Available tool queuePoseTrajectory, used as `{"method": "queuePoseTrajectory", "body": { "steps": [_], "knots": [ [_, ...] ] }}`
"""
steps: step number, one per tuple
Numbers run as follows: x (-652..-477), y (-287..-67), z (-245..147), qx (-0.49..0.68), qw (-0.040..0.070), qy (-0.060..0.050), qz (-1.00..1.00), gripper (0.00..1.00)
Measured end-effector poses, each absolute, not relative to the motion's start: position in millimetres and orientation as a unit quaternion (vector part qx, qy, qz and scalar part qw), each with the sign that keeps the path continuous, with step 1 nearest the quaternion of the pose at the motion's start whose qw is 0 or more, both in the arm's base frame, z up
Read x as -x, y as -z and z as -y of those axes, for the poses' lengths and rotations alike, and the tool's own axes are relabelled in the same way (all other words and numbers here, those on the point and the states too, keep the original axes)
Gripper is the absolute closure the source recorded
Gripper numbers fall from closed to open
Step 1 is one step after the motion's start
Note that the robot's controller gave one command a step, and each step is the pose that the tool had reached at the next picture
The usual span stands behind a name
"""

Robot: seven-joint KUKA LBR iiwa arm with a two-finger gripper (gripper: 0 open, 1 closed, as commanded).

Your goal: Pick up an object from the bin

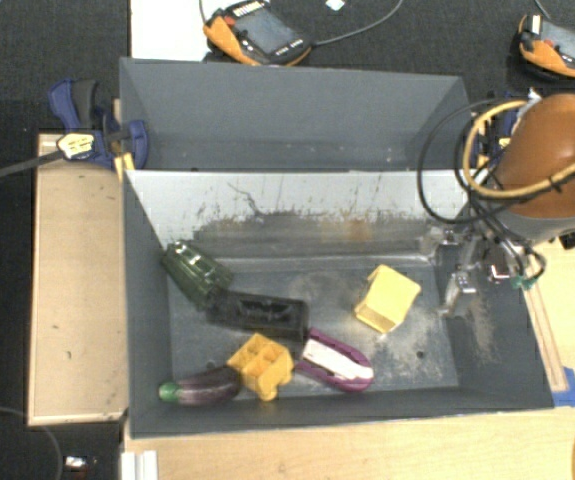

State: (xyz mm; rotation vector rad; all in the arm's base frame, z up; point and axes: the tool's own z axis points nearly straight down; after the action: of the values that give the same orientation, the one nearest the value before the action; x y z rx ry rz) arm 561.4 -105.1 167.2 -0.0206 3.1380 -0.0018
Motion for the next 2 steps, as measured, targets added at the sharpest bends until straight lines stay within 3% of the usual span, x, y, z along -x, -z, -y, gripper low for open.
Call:
{"method": "queuePoseTrajectory", "body": {
  "steps": [1,2],
  "knots": [
    [-561.4,-167,105,0.007,0.002,0.001,-1.000,0.00],
    [-558.3,-91,94,0.057,0.004,0.001,-0.998,1.00]
  ]
}}
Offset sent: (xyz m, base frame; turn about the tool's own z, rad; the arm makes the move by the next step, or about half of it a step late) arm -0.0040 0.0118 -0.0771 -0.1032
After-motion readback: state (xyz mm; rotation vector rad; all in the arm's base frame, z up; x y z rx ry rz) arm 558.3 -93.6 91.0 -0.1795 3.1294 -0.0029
